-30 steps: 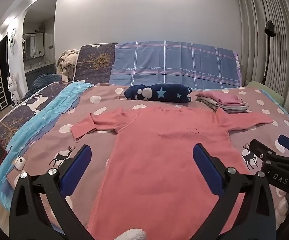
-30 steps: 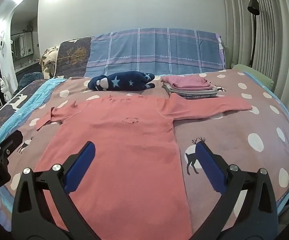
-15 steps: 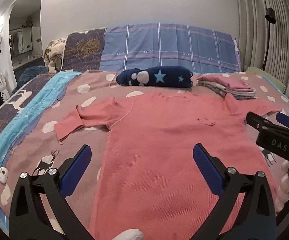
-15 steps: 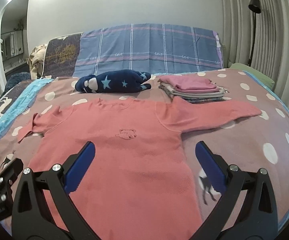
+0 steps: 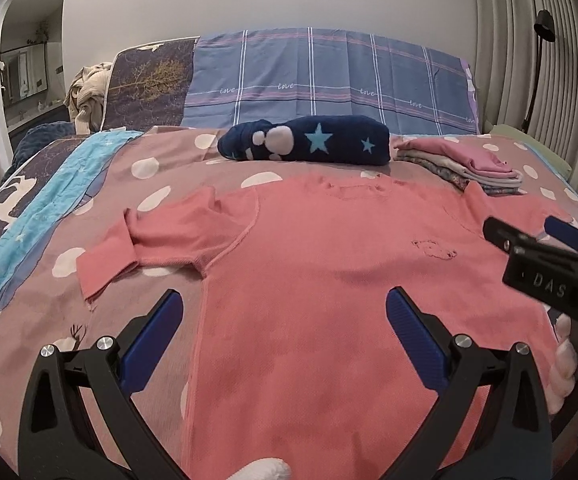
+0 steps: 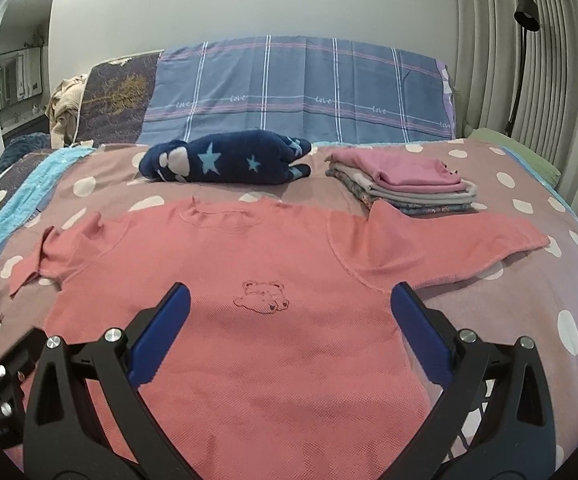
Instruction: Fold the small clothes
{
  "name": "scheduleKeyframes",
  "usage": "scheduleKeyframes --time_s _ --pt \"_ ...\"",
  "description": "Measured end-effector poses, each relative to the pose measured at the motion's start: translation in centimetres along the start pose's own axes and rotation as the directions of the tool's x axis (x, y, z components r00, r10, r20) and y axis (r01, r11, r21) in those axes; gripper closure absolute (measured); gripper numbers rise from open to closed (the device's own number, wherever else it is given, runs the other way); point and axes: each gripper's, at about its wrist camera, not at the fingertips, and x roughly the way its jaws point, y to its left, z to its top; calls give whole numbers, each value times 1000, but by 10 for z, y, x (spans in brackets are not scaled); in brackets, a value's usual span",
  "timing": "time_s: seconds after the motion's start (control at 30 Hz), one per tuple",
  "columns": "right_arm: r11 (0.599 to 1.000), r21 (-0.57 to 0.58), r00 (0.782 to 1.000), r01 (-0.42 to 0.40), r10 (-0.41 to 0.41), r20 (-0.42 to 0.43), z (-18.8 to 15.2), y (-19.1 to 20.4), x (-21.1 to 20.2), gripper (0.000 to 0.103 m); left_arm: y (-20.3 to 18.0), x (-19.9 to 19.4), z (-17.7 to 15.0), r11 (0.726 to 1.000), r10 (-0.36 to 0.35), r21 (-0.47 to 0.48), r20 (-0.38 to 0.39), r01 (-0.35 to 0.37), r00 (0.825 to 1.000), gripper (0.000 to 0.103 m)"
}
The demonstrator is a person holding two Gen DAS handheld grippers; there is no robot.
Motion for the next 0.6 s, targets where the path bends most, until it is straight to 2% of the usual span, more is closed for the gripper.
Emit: scheduleKeyframes --time_s 0.2,0.3,0.43,0.6 --pt "1000 14 1000 10 -10 -14 -5 -4 0 2 -4 0 -2 1000 -15 2 -4 16 1000 1" --pt "1000 13 999 22 -22 -28 -10 -6 -6 2 -8 -11 -8 999 -45 15 -10 46 999 1" --pt "1000 8 1000 -10 11 -21 -18 -10 -26 2 -17 -36 -22 1000 -19 5 7 19 1000 1" --pt "999 2 999 -40 40 35 -26 -17 -67 2 -23 -70 -37 1000 6 -25 35 -5 999 1"
